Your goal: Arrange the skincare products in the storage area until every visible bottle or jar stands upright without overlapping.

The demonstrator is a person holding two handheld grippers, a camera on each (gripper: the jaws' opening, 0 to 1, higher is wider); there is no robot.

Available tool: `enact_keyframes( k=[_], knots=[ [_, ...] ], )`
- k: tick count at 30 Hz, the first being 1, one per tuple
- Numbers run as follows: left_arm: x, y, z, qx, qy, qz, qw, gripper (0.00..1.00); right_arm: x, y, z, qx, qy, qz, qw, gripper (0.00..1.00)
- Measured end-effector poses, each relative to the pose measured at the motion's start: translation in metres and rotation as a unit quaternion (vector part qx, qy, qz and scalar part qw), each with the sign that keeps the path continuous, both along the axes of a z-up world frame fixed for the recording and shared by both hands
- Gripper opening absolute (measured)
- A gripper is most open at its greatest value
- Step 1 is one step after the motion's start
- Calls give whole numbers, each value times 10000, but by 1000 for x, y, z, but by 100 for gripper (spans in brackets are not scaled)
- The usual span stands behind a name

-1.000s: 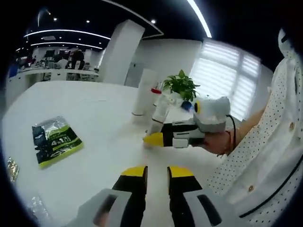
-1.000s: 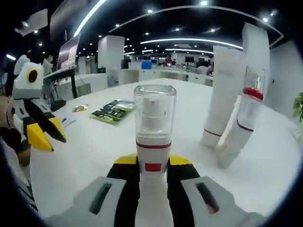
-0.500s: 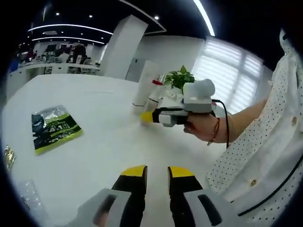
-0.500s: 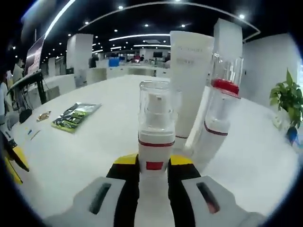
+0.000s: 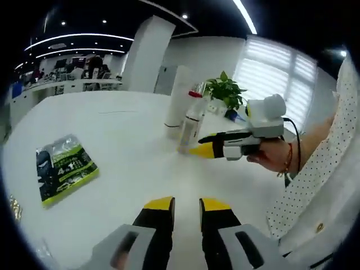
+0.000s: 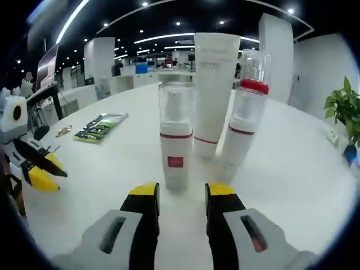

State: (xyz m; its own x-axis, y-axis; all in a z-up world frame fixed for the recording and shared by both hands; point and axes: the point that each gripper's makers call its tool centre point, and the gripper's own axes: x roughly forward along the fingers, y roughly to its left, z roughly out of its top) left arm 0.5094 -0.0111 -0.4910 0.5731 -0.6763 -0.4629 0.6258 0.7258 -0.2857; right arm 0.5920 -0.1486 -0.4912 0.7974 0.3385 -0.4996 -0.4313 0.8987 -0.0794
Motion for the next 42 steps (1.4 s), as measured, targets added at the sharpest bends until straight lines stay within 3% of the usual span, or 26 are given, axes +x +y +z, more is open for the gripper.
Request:
enact_keyframes(
  k=[3,8,11,13,19,26,33,37,42],
  knots=[
    [20,-15,6,32,-191,150,9997,17,-8,-12,14,445,-115,-198,9987,34],
    [49,-44,5,215,-391,331,9985,17,-15,-33,29,689,-445,-201,9964,37],
    [57,-61,-4,541,-387,236,9975,17,-18,-42,17,899,-325,-115,9953,43],
    [64,-71,-8,842,-608,150,9945,17,-22,-53,4,901,-172,-217,9955,46],
    [75,-102,-14,1122,-675,-57,9914,15,-34,-71,-11,531,0,-411,9977,40],
    [90,-104,-20,1499,-839,118,9851,14,-35,-87,-9,429,-38,-634,9971,38],
    [107,-105,-21,1540,-864,110,9842,14,-37,-99,-9,321,-37,-784,9964,36],
    [112,-115,-20,1455,-930,-211,9848,14,-40,-107,-15,190,59,-863,9961,32],
    [118,-117,-23,1547,-900,-327,9833,14,-42,-111,-17,161,84,-917,9956,31]
  ],
)
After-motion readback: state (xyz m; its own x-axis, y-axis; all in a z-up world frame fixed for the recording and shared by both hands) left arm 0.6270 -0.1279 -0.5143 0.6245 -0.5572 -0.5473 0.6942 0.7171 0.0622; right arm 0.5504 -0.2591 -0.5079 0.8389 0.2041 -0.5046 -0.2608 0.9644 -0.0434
